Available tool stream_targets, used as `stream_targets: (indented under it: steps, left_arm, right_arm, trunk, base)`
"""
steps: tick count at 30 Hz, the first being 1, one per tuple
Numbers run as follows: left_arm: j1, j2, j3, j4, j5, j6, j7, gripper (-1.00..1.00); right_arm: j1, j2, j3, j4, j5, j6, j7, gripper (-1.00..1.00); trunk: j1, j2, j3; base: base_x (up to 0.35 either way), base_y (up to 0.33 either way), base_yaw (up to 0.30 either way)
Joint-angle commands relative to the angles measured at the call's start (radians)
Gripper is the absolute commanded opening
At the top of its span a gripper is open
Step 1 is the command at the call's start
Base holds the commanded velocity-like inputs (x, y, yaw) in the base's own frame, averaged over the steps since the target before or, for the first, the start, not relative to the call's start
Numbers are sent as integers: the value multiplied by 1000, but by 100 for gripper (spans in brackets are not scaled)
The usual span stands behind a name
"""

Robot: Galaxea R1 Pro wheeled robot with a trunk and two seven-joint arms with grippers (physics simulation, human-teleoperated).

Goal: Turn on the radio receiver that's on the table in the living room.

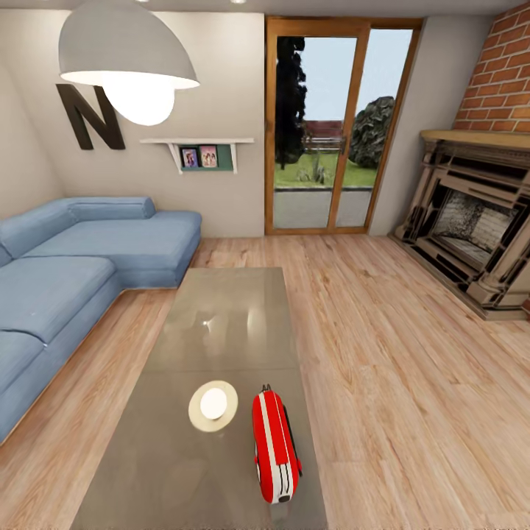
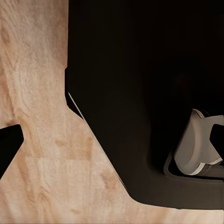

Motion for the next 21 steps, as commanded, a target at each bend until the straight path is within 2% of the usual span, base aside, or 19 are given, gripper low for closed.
stream_targets:
  steps: [1,21]
  left_arm:
    - [0,0,0,0,0,0,0,100]
    - [0,0,0,0,0,0,0,100]
  right_arm:
    - [0,0,0,0,0,0,0,100]
    - [0,1,0,0,0,0,0,100]
  trunk:
    - [0,0,-2]
    - [0,0,-34]
  base:
    - [0,0,0]
    - [0,0,0]
